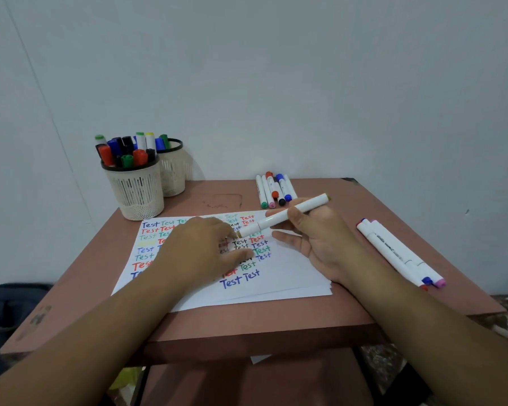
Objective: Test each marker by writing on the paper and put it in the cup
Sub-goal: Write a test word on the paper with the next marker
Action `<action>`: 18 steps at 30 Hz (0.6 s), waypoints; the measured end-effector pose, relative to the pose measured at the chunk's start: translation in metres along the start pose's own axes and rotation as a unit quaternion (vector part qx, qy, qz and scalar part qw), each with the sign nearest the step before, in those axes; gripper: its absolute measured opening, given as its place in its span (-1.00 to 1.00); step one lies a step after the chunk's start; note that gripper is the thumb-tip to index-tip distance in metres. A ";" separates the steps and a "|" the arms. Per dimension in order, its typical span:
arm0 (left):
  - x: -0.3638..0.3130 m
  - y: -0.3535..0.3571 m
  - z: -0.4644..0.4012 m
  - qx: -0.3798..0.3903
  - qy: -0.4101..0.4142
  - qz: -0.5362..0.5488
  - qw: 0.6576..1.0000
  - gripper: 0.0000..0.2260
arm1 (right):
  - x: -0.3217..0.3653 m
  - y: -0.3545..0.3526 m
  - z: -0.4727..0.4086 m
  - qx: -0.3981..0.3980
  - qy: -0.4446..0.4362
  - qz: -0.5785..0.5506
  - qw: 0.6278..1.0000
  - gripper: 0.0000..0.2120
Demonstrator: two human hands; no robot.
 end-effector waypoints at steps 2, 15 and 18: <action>-0.002 0.003 0.000 0.022 0.008 -0.019 1.000 -0.43 | 0.003 -0.006 0.001 -0.030 -0.008 0.021 0.999 -0.92; -0.027 0.019 -0.017 0.183 -0.020 -0.040 0.982 -0.73 | 0.078 -0.044 0.044 -0.127 0.021 0.445 0.886 -0.76; -0.046 0.018 -0.021 0.145 -0.010 -0.017 0.989 -0.70 | 0.091 -0.078 0.062 -0.151 0.055 0.500 0.851 -0.66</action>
Point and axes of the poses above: each hand's wrist, its own z-axis away from the middle knuckle, its own y-axis out of the palm, x = y × z, the point moved 10 cm from there along -z, towards the middle knuckle, and after that the axes turned 13 degrees about x, right-handed, at the moved point
